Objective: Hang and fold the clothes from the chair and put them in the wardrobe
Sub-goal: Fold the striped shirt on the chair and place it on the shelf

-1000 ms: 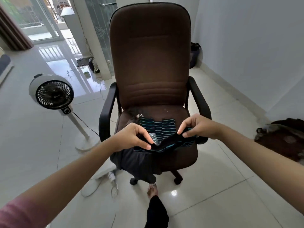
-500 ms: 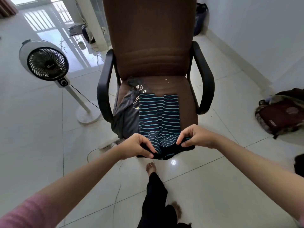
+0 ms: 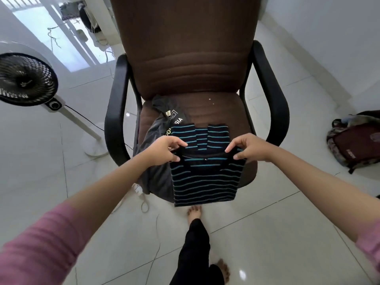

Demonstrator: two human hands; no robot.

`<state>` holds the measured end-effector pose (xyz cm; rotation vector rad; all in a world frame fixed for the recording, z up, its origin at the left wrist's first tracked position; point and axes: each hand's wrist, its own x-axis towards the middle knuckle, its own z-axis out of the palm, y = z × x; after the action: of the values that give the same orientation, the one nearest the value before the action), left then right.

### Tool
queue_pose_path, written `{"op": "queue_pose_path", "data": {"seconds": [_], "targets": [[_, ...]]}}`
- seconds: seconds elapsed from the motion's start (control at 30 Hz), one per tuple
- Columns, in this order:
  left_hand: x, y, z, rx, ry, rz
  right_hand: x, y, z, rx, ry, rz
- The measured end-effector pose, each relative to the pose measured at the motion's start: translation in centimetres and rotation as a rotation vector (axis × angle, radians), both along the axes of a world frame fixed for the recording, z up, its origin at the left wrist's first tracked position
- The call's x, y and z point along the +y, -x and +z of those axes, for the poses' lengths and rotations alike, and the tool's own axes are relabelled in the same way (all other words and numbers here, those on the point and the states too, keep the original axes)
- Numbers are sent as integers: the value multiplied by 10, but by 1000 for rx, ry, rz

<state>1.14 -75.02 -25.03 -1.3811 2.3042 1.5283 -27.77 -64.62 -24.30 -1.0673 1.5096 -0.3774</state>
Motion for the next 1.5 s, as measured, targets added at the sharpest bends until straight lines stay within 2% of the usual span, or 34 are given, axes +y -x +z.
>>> {"op": "queue_pose_path", "data": {"seconds": [0.2,0.37,0.53,0.93,1.1,1.2,1.37,1.5], "targets": [[-94,30,-72,-27,77,217,-89,31,-63,275,160,-33],[-138,36,-140,-69,35,272,-128,47,-127,319,136,-96],[-149,36,-174,-108,28,392,-144,50,-164,347,102,-194],[-144,44,-177,-73,175,467,-142,42,-192,472,182,-430],[-114,43,-168,-23,171,635,-118,23,-189,547,206,-528],[-88,40,-167,11,110,747,-98,14,-191,529,141,-561],[-62,34,-169,82,-118,810,-82,4,-192,466,113,-496],[-65,37,-168,111,-135,821,-87,3,-191,387,89,-462]]}}
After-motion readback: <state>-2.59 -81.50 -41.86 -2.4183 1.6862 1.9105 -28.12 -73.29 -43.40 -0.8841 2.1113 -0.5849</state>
